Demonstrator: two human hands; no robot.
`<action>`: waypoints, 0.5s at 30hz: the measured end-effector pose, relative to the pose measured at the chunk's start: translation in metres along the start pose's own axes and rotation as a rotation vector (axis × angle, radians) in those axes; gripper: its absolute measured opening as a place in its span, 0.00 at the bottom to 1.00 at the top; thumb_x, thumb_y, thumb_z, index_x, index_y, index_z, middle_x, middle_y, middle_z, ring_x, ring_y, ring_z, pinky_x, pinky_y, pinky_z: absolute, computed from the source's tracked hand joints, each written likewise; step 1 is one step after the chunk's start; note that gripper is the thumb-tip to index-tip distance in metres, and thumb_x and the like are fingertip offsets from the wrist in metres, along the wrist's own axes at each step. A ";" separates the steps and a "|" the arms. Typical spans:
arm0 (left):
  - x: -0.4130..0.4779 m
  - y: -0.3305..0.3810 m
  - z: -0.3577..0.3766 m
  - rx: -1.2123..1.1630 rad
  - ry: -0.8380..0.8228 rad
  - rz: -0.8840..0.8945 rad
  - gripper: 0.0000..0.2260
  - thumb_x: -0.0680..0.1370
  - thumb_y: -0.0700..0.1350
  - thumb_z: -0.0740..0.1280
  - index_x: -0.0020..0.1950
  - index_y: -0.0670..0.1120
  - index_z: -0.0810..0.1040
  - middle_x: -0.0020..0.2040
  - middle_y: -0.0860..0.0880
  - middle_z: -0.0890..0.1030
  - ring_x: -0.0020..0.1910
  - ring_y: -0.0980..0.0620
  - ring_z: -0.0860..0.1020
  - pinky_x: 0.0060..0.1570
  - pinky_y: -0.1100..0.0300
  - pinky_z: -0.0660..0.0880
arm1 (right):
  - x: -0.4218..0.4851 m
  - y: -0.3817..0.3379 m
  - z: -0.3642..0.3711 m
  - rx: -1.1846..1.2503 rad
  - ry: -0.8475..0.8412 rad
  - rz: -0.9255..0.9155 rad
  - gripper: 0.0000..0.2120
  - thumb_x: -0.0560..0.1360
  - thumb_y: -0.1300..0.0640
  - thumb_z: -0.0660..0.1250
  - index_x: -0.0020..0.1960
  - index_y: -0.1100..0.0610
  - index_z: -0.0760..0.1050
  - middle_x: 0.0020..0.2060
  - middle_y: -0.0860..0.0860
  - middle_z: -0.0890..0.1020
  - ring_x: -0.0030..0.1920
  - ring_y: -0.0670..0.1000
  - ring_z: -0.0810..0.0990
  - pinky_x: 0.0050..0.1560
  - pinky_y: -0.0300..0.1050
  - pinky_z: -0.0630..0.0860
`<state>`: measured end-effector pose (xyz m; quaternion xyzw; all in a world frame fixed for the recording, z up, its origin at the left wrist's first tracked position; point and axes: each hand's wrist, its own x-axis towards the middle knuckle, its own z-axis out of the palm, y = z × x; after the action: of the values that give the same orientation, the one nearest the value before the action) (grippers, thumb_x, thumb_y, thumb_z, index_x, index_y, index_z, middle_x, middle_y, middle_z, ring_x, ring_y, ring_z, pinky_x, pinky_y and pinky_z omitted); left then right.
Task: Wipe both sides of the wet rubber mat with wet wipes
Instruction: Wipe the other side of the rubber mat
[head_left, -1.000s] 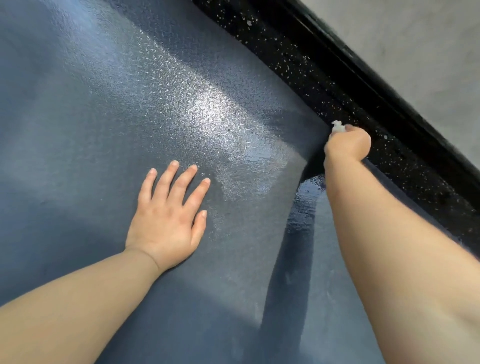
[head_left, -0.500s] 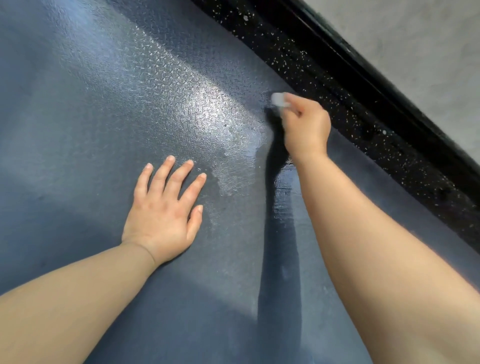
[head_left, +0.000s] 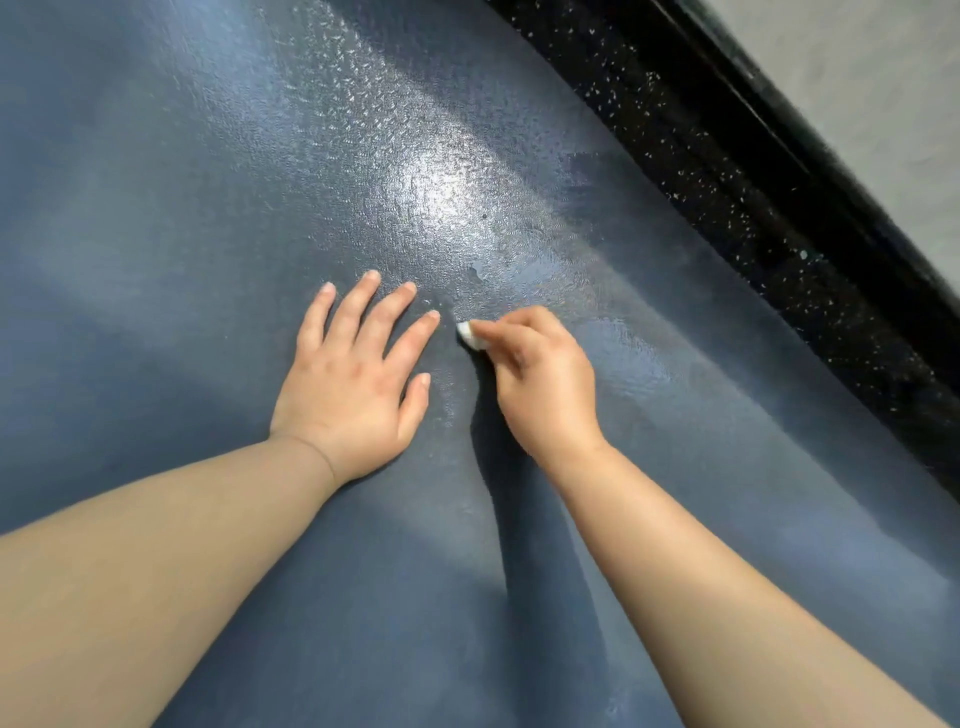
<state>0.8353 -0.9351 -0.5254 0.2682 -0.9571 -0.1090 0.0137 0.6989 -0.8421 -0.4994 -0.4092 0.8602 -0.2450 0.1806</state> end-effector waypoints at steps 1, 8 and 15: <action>0.000 0.000 0.000 -0.003 0.004 0.002 0.24 0.75 0.52 0.54 0.67 0.43 0.74 0.67 0.40 0.72 0.69 0.36 0.67 0.68 0.36 0.60 | 0.001 0.001 -0.006 0.027 -0.023 -0.036 0.10 0.73 0.64 0.67 0.50 0.55 0.83 0.45 0.52 0.80 0.46 0.53 0.79 0.50 0.41 0.73; 0.000 -0.002 0.001 -0.020 0.015 0.009 0.24 0.76 0.52 0.54 0.67 0.44 0.74 0.68 0.40 0.72 0.69 0.36 0.66 0.68 0.37 0.59 | 0.059 0.059 -0.054 -0.073 0.301 0.420 0.15 0.77 0.61 0.59 0.59 0.51 0.78 0.57 0.52 0.77 0.58 0.50 0.76 0.55 0.31 0.64; -0.002 -0.003 0.001 -0.034 0.012 0.003 0.25 0.76 0.53 0.52 0.68 0.44 0.73 0.69 0.41 0.71 0.71 0.37 0.64 0.70 0.38 0.55 | 0.016 0.031 -0.011 -0.036 0.284 0.269 0.13 0.77 0.62 0.61 0.55 0.51 0.80 0.51 0.53 0.76 0.53 0.54 0.76 0.55 0.43 0.70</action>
<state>0.8383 -0.9365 -0.5271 0.2671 -0.9554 -0.1235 0.0242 0.6651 -0.8350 -0.5098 -0.2552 0.9282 -0.2585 0.0810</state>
